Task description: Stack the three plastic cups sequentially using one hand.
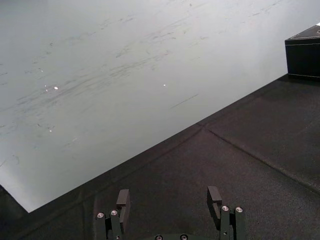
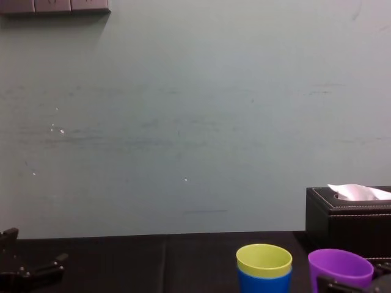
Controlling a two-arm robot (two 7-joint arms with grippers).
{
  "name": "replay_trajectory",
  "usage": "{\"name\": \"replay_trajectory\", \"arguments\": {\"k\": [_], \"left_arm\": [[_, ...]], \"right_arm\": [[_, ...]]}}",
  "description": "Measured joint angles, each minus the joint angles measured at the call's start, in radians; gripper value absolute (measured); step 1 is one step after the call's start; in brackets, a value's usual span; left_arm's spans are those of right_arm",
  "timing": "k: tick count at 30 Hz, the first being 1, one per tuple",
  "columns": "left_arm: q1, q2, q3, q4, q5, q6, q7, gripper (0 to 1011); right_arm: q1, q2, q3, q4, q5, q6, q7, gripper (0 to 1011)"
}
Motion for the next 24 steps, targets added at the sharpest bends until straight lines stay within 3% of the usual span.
{"name": "replay_trajectory", "arguments": {"k": [13, 24], "left_arm": [[0.000, 0.000, 0.000, 0.000, 0.000, 0.000, 0.000, 1011], [0.000, 0.000, 0.000, 0.000, 0.000, 0.000, 0.000, 1011]], "right_arm": [[0.052, 0.042, 0.012, -0.128, 0.090, 0.140, 0.031, 733], [0.092, 0.057, -0.025, -0.195, 0.127, 0.181, 0.037, 733]]}}
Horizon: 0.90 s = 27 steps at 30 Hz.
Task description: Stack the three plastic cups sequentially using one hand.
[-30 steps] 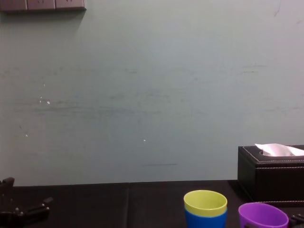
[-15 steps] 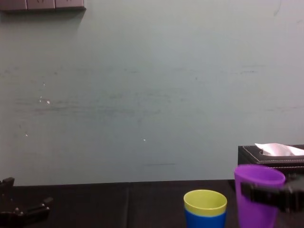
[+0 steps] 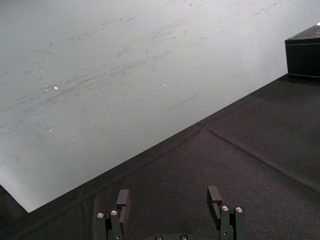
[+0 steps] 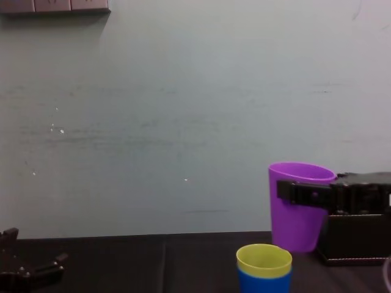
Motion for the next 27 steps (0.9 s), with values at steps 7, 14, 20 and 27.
{"name": "replay_trajectory", "arguments": {"k": [7, 14, 20, 27], "left_arm": [[0.000, 0.000, 0.000, 0.000, 0.000, 0.000, 0.000, 1011], [0.000, 0.000, 0.000, 0.000, 0.000, 0.000, 0.000, 1011], [0.000, 0.000, 0.000, 0.000, 0.000, 0.000, 0.000, 1011], [0.000, 0.000, 0.000, 0.000, 0.000, 0.000, 0.000, 1011]], "right_arm": [[0.038, -0.001, -0.041, -0.007, 0.002, 0.006, -0.015, 733], [0.067, -0.001, -0.076, 0.013, 0.002, 0.015, -0.023, 734], [0.089, -0.010, -0.099, 0.047, -0.009, 0.005, -0.032, 733], [0.109, -0.025, -0.116, 0.088, -0.027, -0.012, -0.045, 734]]}}
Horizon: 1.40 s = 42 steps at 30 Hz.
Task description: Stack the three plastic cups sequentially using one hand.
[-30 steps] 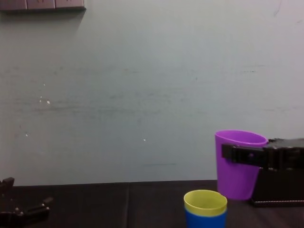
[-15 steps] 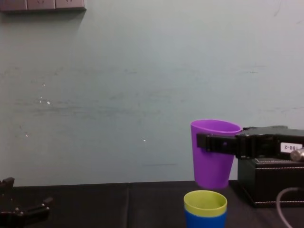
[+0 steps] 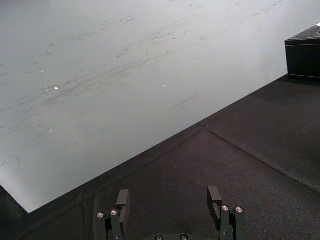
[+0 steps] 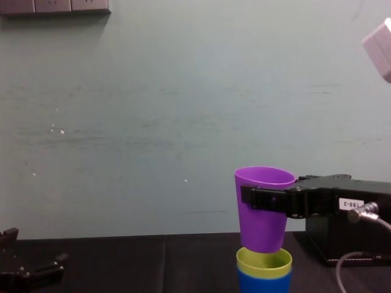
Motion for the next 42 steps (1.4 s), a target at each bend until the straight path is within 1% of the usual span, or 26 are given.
{"name": "replay_trajectory", "arguments": {"k": [14, 42], "left_arm": [[0.000, 0.000, 0.000, 0.000, 0.000, 0.000, 0.000, 1011], [0.000, 0.000, 0.000, 0.000, 0.000, 0.000, 0.000, 1012]], "right_arm": [[0.019, -0.022, -0.009, 0.054, -0.023, -0.028, 0.000, 733], [0.016, -0.042, -0.012, 0.130, -0.077, -0.071, 0.010, 733]]}}
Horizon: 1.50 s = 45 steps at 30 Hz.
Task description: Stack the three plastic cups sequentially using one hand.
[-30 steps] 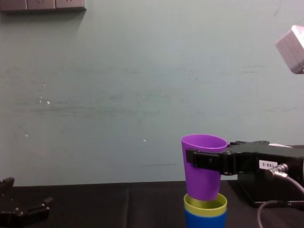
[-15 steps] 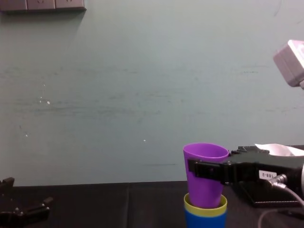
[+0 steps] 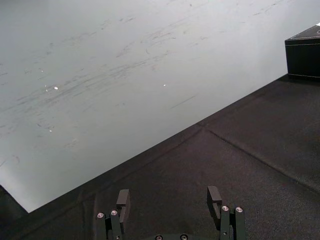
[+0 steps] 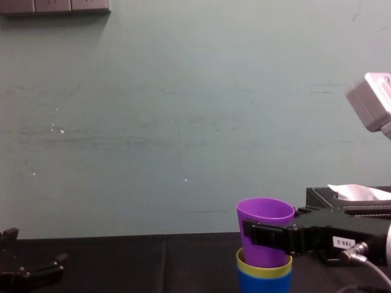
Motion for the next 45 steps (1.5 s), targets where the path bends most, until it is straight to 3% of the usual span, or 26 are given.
{"name": "replay_trajectory", "arguments": {"k": [38, 45], "left_arm": [[0.000, 0.000, 0.000, 0.000, 0.000, 0.000, 0.000, 1011], [0.000, 0.000, 0.000, 0.000, 0.000, 0.000, 0.000, 1012]], "right_arm": [[-0.015, -0.015, 0.006, 0.034, -0.024, 0.003, 0.019, 734], [-0.015, -0.015, 0.005, 0.034, -0.024, 0.002, 0.018, 905]]}}
